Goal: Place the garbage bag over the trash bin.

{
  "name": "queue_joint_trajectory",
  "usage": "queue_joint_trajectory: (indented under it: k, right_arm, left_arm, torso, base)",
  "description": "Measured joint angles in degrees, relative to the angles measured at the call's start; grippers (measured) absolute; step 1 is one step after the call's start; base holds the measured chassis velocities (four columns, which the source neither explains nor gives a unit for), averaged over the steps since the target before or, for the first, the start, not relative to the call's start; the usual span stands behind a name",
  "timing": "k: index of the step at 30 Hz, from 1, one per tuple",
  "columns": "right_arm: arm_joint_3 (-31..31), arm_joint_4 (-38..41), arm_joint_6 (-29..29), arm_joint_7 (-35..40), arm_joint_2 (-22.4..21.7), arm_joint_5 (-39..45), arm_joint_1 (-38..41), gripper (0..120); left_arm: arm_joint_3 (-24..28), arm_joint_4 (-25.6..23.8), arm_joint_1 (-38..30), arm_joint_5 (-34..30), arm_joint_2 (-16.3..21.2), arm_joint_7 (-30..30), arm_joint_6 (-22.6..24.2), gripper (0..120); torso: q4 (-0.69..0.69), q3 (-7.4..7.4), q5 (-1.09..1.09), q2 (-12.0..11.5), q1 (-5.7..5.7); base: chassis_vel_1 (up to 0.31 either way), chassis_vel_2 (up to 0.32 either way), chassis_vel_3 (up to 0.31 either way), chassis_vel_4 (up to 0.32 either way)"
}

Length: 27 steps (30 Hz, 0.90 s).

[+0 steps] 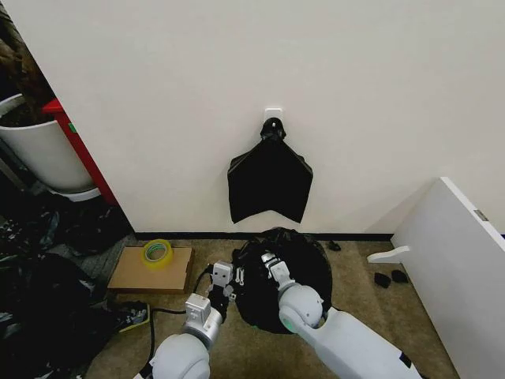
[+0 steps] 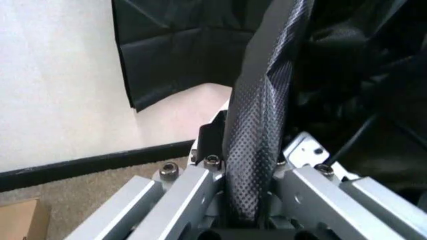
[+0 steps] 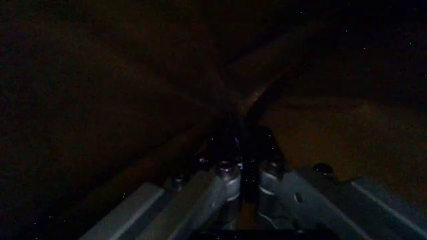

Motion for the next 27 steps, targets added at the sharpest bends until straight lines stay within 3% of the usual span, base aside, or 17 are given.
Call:
queue_joint_trajectory:
  k: [10,17,27]
  right_arm:
    - [0.0,-1.8,3.0,-0.4,1.3,-0.7,1.9,0]
    - [0.9,4.2,2.9,-2.3,-0.9,-0.7,-1.7,0]
    - [9.3,21.1,7.3,-10.8,-7.4,-0.5,-10.0,33]
  left_arm:
    - [-0.3,-0.6,0.8,-0.1,0.5,0.2,-0.1,1]
    - [-1.3,0.0,-0.2,-3.2,0.3,-0.6,0.8,1]
    - [-3.2,1.9,-3.9,-16.2,-0.9,-5.3,7.3,1]
  torso:
    - [0.02,0.0,0.0,0.0,0.0]
    - [0.01,0.0,0.01,0.0,-0.01]
    - [0.01,0.0,0.0,0.0,-0.01]
  base:
    - [0.0,0.0,0.0,0.0]
    - [0.0,0.0,0.0,0.0]
    - [0.0,0.0,0.0,0.0]
